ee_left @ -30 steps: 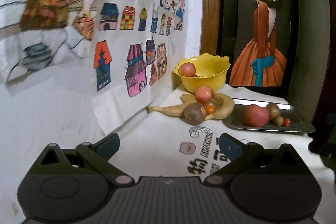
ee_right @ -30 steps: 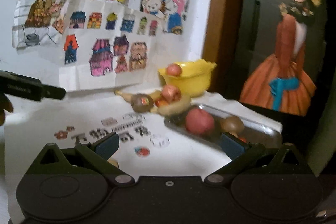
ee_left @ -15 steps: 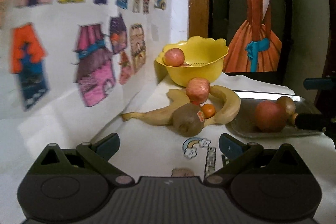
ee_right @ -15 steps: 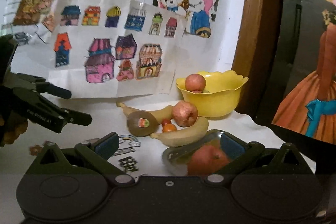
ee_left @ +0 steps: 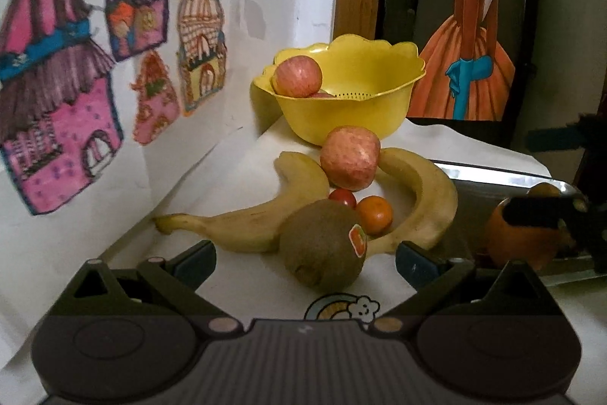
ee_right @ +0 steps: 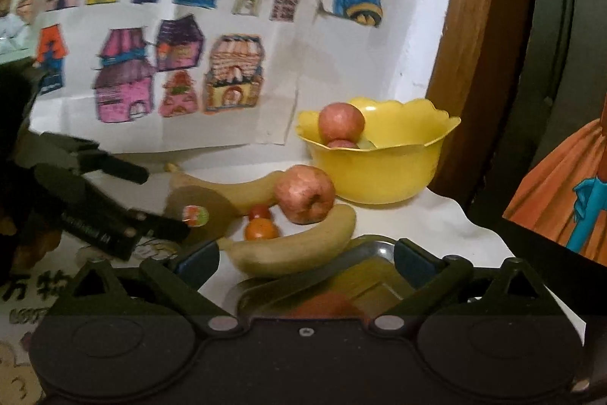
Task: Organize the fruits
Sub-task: 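Move the left tool to the stickered kiwi while the right tool approaches a yellow banana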
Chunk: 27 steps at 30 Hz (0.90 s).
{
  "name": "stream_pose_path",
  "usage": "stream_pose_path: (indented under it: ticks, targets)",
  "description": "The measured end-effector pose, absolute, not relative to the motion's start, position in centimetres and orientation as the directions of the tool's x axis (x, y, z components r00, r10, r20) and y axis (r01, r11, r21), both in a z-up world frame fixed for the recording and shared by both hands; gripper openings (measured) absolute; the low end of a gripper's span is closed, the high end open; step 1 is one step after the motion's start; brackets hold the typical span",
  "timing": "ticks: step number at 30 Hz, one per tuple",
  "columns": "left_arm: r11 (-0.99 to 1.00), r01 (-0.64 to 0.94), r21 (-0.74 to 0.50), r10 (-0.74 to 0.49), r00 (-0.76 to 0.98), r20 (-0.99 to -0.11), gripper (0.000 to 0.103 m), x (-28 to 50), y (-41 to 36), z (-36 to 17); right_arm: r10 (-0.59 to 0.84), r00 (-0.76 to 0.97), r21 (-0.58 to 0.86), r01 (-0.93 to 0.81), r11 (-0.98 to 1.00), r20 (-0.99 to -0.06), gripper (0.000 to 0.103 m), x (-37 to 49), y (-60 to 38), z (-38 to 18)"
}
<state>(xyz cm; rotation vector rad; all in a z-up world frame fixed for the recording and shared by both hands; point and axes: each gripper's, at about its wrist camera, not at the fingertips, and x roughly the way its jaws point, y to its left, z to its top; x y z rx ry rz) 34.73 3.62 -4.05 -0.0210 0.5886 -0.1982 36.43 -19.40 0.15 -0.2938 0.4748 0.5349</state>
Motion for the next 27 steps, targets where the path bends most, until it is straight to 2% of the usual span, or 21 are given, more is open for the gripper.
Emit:
stream_pose_path:
  ticks: [3,7,12,16,27]
  targets:
    - [0.981,0.180,-0.080,-0.193,0.807,-0.558,0.103,35.2,3.5,-4.3,0.409,0.734,-0.110,-0.545,0.831,-0.542,0.095,38.7,-19.1,0.3]
    - [0.980,0.177,-0.093,-0.199,0.810,-0.552,0.102,35.5,3.5,-4.4,0.384,0.689,-0.050,-0.521,0.852,-0.615,0.086,42.2,-18.4,0.1]
    - [0.978,0.176,-0.114,-0.210,0.804,-0.556,0.091,36.0,3.6,-4.3,0.356,0.648,-0.028,-0.504,0.863,-0.673,0.078,45.7,-17.3,-0.5]
    - [0.976,0.175,-0.126,-0.216,0.798,-0.563,0.087,36.5,3.5,-4.4,0.335,0.614,-0.025,-0.501,0.865,-0.714,0.073,47.5,-16.7,-1.1]
    - [0.988,0.128,-0.083,-0.152,0.801,-0.579,0.083,37.0,2.4,-4.4,0.242,0.565,-0.032,-0.430,0.902,-0.789,0.068,49.3,-15.2,-2.0]
